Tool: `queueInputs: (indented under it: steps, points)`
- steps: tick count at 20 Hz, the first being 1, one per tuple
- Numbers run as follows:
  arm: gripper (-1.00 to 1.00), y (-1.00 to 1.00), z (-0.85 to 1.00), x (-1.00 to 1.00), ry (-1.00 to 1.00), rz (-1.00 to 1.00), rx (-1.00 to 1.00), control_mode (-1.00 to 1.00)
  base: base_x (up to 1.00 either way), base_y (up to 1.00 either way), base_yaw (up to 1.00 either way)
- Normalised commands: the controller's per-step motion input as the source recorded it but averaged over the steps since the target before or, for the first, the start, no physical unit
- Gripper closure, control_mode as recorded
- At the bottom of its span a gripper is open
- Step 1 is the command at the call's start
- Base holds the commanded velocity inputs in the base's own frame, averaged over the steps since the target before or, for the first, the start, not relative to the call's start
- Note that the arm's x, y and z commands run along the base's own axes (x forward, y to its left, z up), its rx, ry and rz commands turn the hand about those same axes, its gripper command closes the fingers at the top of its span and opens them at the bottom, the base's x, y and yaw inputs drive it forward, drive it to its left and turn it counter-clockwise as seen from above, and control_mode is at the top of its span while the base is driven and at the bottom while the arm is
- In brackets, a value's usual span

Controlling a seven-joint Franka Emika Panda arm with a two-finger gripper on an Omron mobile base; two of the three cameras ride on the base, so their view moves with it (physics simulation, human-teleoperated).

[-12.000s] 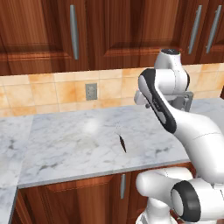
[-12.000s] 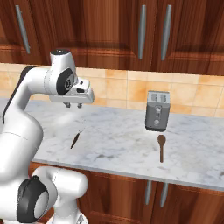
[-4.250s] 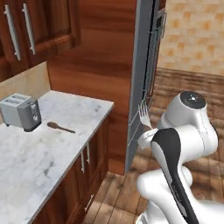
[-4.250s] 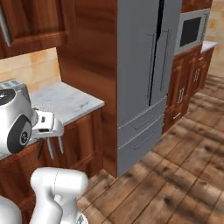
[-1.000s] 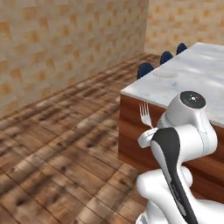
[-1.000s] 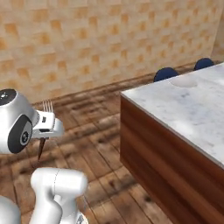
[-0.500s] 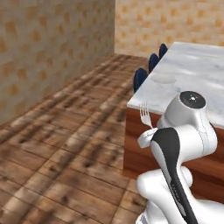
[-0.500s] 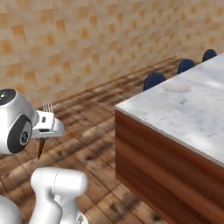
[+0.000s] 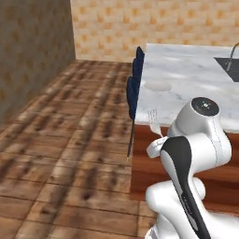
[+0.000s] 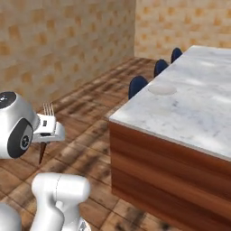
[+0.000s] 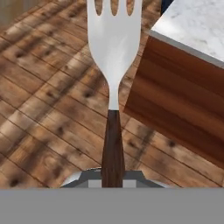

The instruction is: Take the fork and place it on the left side of the plate. Then take the spoon and place it on the right side of the plate. Make sure they're directly next to the plate.

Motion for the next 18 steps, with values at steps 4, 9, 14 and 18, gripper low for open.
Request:
queueInputs:
  steps: [4, 9, 14, 18]
  points:
    - [1.00, 0.00, 0.00, 0.00, 0.00, 0.00, 0.00, 1.00, 0.44, 0.54, -0.52]
    - [1.00, 0.00, 0.00, 0.00, 0.00, 0.00, 0.00, 1.00, 0.47, 0.74, -0.43]
    - [1.00, 0.00, 0.00, 0.00, 0.00, 0.00, 0.00, 1.00, 0.63, 0.85, -0.38]
    - [1.00, 0.00, 0.00, 0.00, 0.00, 0.00, 0.00, 1.00, 0.64, 0.82, -0.39]
